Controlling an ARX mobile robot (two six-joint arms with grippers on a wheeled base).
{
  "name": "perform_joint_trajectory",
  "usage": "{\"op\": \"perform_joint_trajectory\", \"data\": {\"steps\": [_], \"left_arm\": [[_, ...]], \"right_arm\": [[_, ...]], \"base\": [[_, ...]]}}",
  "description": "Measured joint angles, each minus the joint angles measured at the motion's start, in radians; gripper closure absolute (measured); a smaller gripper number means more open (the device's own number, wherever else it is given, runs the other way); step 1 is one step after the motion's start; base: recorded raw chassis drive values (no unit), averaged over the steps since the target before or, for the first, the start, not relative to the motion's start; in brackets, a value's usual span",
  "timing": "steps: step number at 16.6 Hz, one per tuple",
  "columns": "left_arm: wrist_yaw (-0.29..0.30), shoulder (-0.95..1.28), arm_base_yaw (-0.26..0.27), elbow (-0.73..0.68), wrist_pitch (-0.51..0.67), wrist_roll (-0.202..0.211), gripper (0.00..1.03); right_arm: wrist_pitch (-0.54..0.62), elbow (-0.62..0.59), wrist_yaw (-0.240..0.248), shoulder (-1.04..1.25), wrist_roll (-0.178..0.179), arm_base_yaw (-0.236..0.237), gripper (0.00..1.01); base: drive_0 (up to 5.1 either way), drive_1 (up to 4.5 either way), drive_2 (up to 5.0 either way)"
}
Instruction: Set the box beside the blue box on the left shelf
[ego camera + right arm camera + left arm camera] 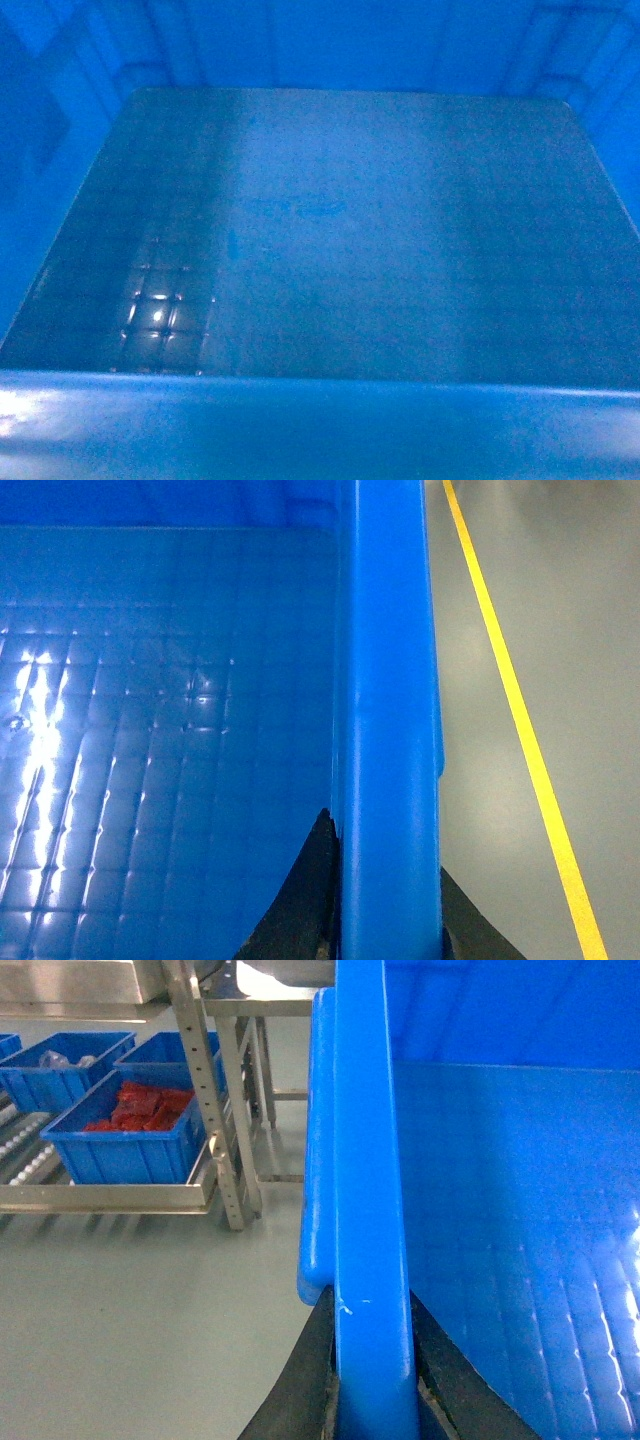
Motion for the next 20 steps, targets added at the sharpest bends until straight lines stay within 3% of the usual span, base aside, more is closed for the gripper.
{"op": "perform_joint_trajectory", "data": {"steps": [20], "left_arm": [[0.000,0.000,0.000,0.000,0.000,0.000,0.95]], "right_arm": [[-0.001,0.000,0.000,0.000,0.000,0.000,0.92]], "base": [[0.0,4.23,-4.3]]}}
